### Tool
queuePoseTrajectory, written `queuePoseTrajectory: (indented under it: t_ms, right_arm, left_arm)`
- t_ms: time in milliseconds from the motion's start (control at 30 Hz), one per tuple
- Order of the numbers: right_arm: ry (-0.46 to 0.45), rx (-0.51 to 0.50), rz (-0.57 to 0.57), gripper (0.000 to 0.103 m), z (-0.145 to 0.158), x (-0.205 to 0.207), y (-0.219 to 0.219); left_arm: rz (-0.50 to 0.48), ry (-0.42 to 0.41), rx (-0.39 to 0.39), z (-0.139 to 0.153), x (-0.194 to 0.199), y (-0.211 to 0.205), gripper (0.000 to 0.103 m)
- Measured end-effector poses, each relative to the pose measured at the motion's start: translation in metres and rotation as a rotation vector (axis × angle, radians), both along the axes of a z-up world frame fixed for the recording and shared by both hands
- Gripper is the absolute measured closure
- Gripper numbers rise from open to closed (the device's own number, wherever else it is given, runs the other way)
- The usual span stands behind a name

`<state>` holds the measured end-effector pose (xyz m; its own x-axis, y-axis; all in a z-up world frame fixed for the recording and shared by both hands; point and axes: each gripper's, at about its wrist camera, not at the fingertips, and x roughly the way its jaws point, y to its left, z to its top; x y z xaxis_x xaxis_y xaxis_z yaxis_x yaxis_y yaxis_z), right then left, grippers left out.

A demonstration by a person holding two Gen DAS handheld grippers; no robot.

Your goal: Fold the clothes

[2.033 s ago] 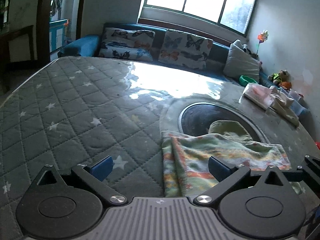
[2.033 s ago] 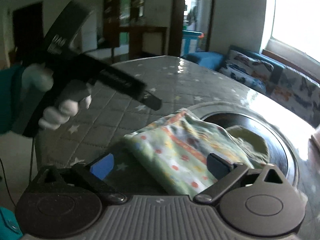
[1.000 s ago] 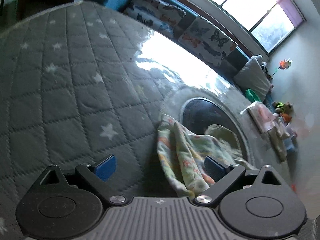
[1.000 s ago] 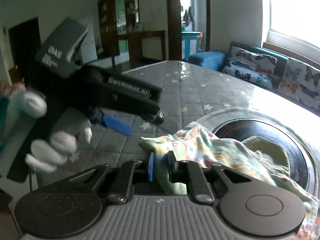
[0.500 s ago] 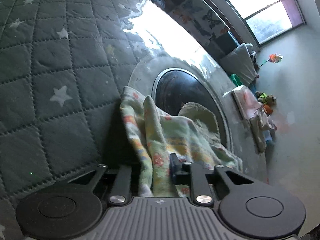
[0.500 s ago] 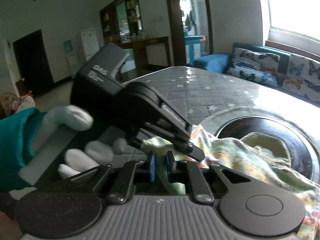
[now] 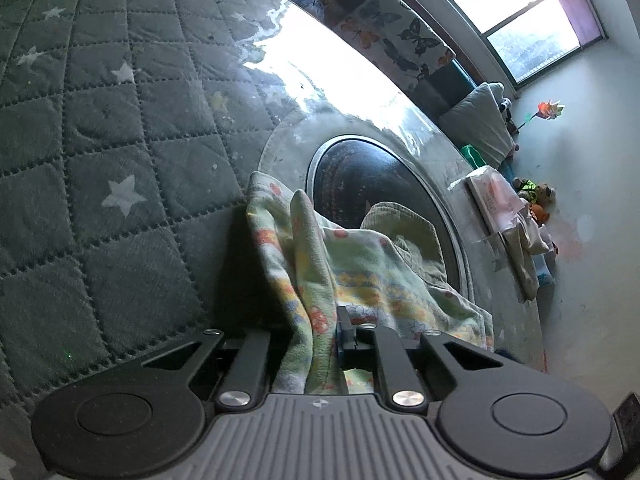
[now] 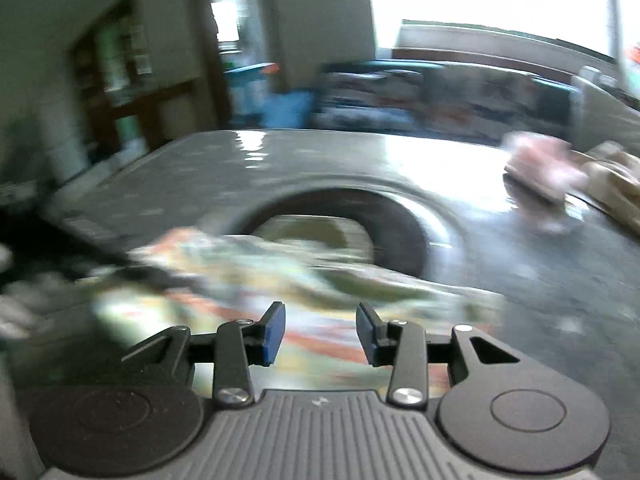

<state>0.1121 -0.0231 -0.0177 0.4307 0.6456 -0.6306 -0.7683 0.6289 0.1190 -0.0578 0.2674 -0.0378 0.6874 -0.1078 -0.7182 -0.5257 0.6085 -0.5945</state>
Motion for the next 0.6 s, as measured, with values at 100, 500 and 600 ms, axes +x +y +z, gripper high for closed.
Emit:
queuePoseTrajectory:
  t_ms: [100,500,600]
  right_arm:
    - [0.007,-0.018,-0.130,0.055,-0.011,0.030,-0.021]
    - [0.091,0.012,-0.164,0.070,-0.035,0.049,-0.030]
    - [0.069,-0.021,-0.138,0.079,-0.032,0.040,-0.021]
  left_arm:
    - [-0.009,0.006,0.033,0.002,0.001,-0.003,0.089]
    - [-0.024,0.024,0.087,0.004,0.006,-0.008,0.089]
    - [-0.031,0.027,0.110,0.004,0.008,-0.011,0.089]
